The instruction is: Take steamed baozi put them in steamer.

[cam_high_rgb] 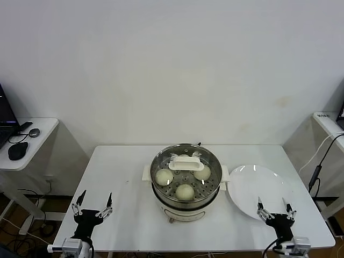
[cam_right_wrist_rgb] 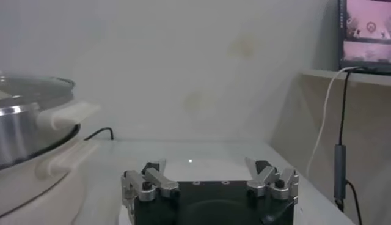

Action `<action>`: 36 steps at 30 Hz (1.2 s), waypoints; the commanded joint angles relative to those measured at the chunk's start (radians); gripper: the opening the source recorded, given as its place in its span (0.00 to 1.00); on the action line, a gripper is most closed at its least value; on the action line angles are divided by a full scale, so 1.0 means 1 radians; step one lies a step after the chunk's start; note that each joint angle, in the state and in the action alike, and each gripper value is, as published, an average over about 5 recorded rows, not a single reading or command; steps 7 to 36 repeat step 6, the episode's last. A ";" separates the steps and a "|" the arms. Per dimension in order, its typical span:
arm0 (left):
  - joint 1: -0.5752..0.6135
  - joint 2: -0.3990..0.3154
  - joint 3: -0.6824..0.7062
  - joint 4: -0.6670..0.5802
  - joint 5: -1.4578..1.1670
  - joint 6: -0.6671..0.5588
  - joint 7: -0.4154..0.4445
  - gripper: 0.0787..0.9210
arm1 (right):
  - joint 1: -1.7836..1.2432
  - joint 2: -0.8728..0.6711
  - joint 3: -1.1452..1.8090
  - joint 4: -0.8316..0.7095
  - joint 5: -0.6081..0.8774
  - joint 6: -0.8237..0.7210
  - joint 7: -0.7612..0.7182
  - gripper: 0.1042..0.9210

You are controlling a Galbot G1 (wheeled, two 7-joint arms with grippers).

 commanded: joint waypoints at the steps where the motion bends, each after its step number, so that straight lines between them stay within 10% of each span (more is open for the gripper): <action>1: 0.012 0.021 0.014 0.008 -0.057 0.003 0.012 0.88 | -0.035 0.030 0.013 0.046 -0.046 -0.014 -0.009 0.88; 36: 0.005 0.013 0.027 -0.002 -0.056 0.018 0.011 0.88 | -0.045 0.028 0.005 0.063 -0.062 -0.023 -0.011 0.88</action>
